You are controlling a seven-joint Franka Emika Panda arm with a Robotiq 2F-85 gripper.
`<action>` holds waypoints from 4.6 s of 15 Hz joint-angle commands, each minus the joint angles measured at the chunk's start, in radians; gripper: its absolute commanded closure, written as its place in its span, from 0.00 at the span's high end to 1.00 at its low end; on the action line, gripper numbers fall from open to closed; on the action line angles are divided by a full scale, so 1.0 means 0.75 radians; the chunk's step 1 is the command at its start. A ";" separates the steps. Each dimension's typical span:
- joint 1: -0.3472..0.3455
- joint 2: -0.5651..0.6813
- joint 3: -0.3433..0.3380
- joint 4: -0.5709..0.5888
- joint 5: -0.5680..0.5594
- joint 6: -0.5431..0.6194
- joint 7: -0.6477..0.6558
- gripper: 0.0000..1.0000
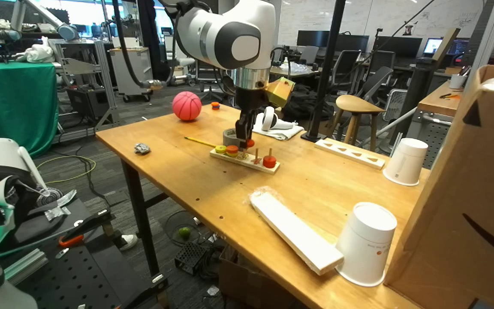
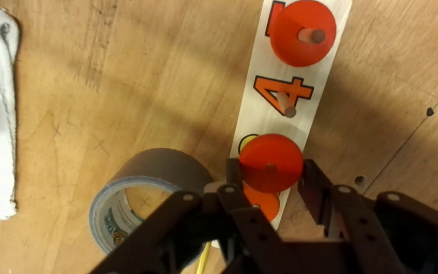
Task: Move the right and middle blocks blocks to the first right position, respectively
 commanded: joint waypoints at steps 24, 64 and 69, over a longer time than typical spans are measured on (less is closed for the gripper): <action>-0.032 0.010 -0.103 0.055 -0.158 -0.001 0.161 0.24; -0.055 -0.035 -0.012 0.020 0.009 -0.033 0.159 1.00; -0.006 -0.049 0.054 0.002 0.071 -0.025 0.189 1.00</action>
